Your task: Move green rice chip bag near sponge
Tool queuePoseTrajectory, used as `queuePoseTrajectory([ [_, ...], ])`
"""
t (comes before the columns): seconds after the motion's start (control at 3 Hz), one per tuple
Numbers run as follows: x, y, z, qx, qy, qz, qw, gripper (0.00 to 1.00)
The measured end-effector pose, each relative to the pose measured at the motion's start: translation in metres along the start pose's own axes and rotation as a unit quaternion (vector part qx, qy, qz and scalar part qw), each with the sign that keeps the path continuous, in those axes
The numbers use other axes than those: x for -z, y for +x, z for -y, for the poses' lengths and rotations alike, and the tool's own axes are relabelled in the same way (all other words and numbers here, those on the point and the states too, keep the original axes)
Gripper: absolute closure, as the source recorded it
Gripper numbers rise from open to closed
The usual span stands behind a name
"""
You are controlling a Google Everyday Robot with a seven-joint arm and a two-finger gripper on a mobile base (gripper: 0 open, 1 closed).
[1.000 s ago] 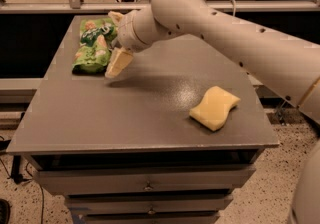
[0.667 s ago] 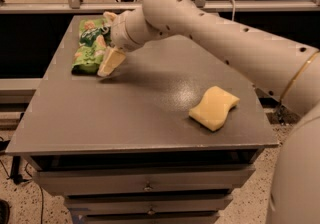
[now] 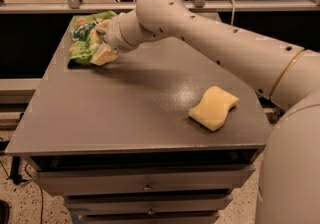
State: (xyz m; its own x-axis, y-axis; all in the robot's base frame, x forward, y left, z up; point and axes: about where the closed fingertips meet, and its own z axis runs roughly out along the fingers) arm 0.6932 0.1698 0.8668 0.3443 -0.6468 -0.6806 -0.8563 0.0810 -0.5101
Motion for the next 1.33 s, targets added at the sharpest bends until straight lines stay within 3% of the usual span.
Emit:
queuePoseTrajectory([
  [0.67, 0.005, 0.000, -0.002, -0.003, 0.007, -0.009, 0.9999, 0.84],
  [1.0, 0.015, 0.000, 0.001, 0.002, 0.018, -0.017, 0.9997, 1.00],
  [1.33, 0.042, 0.011, 0.011, 0.016, 0.032, -0.032, 0.9989, 1.00],
])
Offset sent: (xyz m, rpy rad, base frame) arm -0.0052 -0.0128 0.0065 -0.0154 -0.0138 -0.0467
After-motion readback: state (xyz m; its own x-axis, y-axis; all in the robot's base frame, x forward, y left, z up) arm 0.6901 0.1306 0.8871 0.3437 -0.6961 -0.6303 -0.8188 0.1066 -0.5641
